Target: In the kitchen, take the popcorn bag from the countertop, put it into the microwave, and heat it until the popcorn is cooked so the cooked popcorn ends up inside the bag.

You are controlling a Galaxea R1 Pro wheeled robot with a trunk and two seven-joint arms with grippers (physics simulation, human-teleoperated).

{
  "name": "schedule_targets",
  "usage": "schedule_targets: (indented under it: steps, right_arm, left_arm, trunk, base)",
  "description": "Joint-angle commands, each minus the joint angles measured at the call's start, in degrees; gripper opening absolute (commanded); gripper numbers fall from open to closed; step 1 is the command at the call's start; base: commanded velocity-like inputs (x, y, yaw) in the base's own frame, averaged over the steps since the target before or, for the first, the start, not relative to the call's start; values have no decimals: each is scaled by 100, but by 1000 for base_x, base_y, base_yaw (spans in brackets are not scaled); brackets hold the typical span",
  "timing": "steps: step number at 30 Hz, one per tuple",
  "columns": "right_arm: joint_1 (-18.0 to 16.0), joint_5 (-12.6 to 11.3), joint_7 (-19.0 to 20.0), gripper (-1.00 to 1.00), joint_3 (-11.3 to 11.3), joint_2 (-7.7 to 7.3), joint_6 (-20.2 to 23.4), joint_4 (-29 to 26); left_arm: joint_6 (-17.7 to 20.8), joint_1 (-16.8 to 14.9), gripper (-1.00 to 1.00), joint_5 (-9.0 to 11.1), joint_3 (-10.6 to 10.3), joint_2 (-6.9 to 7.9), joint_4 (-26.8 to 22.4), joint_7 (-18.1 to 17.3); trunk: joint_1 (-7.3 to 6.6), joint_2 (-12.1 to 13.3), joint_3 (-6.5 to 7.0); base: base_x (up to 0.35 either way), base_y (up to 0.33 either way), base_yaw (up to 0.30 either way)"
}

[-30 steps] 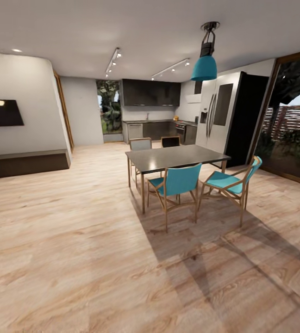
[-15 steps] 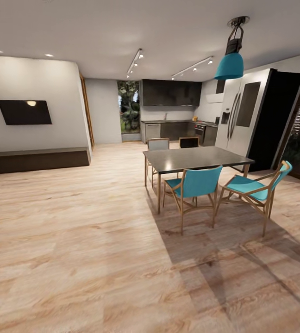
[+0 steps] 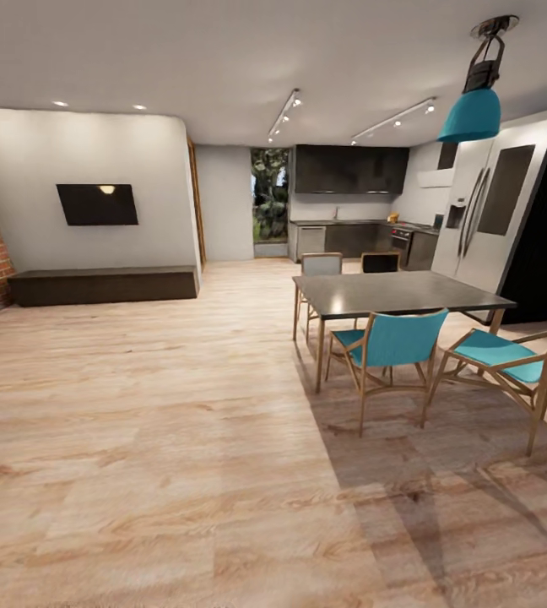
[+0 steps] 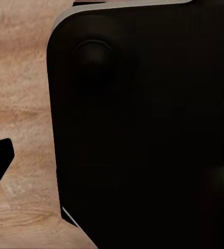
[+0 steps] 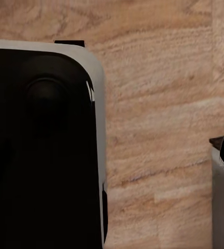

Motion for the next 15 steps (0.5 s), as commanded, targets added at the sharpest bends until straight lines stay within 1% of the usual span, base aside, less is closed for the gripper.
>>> schedule_targets:
  steps: [1,15]
  right_arm:
    - [-1,-3,-9,100,0,-1,-28,5]
    - [-1,-3,-9,100,0,5,-25,7]
  left_arm:
    - [-7,2,100,-1,-1,-1,-8,-1]
    - [45,2,100,-1,-7,-21,3,-23]
  trunk:
    - [0,-2,-3]
    - [0,-2,-3]
  base:
    - [0,0,261]
    - [0,0,261]
